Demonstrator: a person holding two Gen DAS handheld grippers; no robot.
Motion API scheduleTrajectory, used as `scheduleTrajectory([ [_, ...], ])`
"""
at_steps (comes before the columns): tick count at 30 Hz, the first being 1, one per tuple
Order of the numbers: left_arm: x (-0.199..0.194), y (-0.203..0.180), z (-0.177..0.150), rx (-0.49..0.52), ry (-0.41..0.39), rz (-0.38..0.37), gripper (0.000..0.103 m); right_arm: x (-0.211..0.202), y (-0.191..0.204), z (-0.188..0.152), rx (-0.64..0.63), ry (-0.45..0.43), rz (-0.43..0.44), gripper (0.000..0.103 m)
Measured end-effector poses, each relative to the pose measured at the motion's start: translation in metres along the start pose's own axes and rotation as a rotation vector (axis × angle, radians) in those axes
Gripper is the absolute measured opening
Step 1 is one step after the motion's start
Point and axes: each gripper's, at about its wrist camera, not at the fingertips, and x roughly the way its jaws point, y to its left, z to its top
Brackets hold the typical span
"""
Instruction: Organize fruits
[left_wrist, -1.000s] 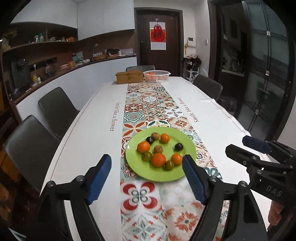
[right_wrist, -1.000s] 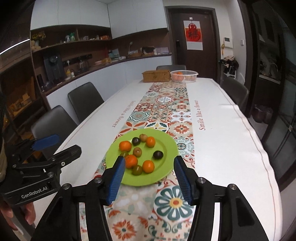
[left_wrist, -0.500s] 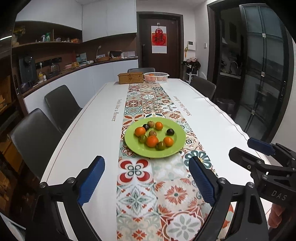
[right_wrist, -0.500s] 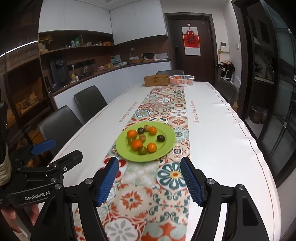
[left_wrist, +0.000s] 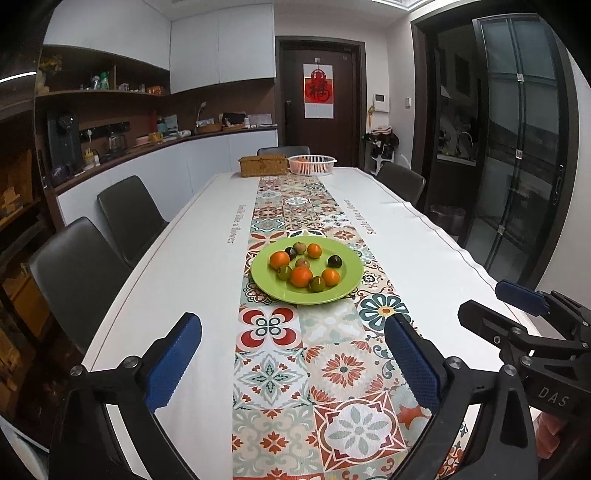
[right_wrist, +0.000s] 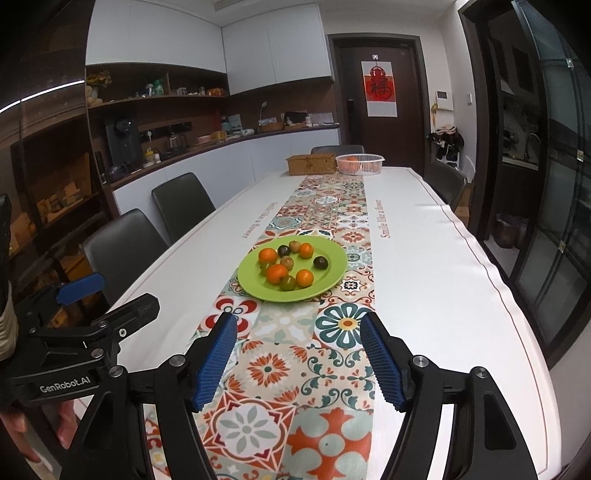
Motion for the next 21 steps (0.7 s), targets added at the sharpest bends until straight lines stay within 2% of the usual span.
scheduleTrajectory([
  [21,-0.035,0.003,-0.007,-0.005,-0.065,0.017,0.103,-0.032,0.013,-0.007,-0.031,-0.054,0.001,0.070],
])
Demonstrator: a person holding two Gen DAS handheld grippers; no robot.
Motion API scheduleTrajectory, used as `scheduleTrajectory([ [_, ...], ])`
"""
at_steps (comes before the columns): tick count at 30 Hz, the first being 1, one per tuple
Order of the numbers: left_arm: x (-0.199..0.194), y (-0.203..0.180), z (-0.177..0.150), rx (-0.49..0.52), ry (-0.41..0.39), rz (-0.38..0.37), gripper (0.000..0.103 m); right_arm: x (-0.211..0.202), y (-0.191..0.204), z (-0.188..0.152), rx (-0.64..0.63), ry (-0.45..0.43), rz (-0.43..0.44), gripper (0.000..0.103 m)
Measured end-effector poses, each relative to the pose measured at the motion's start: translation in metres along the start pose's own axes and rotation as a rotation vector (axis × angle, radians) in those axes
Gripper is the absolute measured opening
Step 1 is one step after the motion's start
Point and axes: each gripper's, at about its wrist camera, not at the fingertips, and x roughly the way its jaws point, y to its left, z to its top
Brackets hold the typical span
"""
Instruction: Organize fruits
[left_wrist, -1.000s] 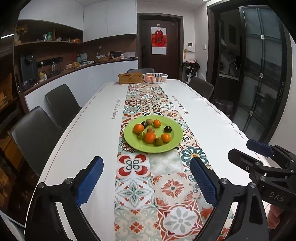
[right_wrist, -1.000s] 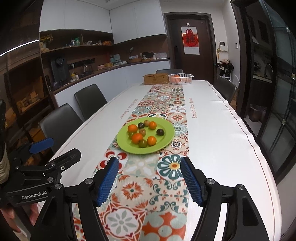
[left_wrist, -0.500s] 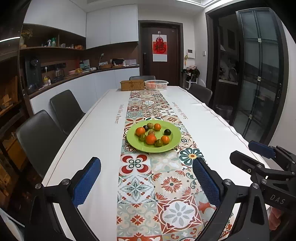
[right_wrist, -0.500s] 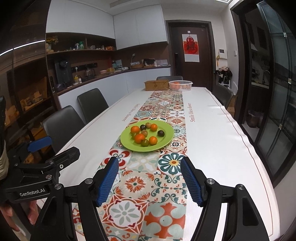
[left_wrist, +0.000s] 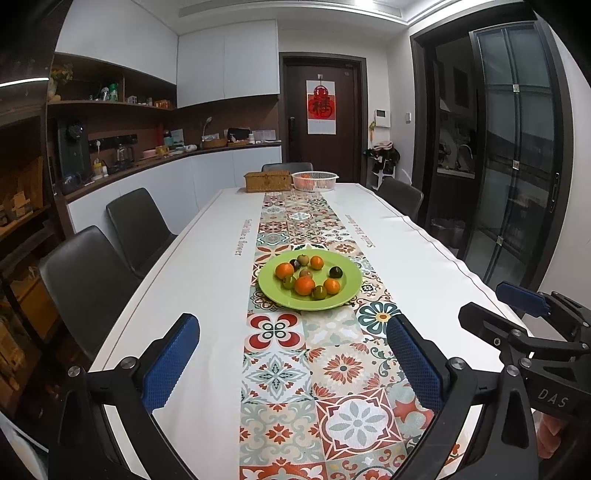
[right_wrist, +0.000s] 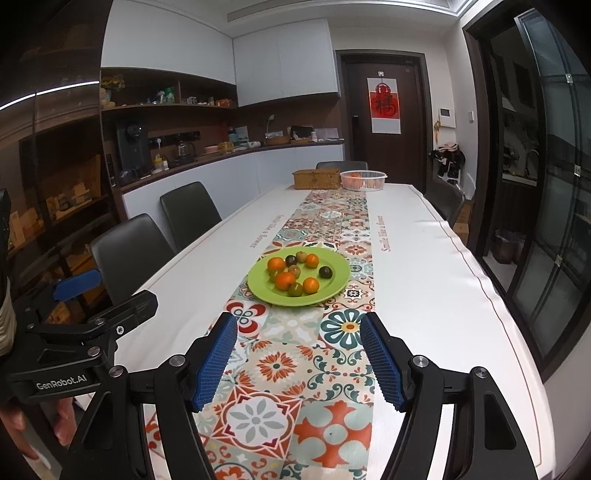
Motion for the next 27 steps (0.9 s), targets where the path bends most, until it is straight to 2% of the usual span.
scheduleTrajectory([
  [12,-0.013,0.001,0.001,-0.006,-0.020,-0.009,0.103,-0.013,0.006,0.001,-0.015,-0.021,0.000,0.070],
  [15,-0.014,0.002,0.001,-0.012,-0.022,-0.023,0.103,-0.015,0.007,0.000,-0.013,-0.025,-0.005,0.076],
  [27,-0.017,0.003,0.001,-0.014,-0.028,0.009,0.103,-0.018,0.007,0.000,-0.013,-0.025,-0.005,0.077],
])
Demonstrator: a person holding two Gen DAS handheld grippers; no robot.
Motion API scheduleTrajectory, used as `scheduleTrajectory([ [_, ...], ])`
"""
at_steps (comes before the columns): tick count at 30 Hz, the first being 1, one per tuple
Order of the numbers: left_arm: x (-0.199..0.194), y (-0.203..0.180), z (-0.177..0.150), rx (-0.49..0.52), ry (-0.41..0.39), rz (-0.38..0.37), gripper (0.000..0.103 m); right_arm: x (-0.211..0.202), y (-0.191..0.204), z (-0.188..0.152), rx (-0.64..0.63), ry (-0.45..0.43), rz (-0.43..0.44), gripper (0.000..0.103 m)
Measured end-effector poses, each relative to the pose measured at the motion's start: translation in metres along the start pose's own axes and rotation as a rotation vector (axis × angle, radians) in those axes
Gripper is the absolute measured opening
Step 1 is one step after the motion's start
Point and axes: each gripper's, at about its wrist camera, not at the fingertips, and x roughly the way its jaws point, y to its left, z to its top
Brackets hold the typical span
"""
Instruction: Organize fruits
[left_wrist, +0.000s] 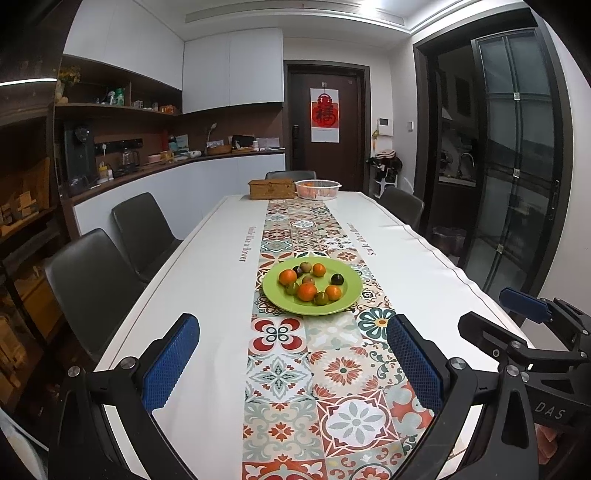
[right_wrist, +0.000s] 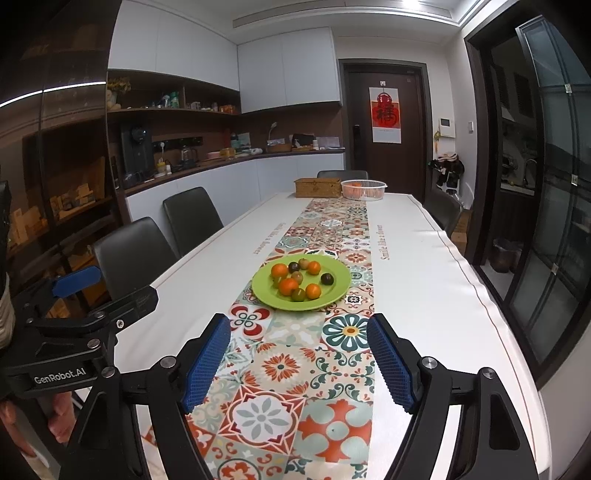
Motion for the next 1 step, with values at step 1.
scheduleTrajectory([
  [1,-0.0001,0.0006,-0.0002,0.000,0.000,0.002,0.103,0.0001,0.0001,0.0000,-0.001,0.001,-0.001,0.077],
])
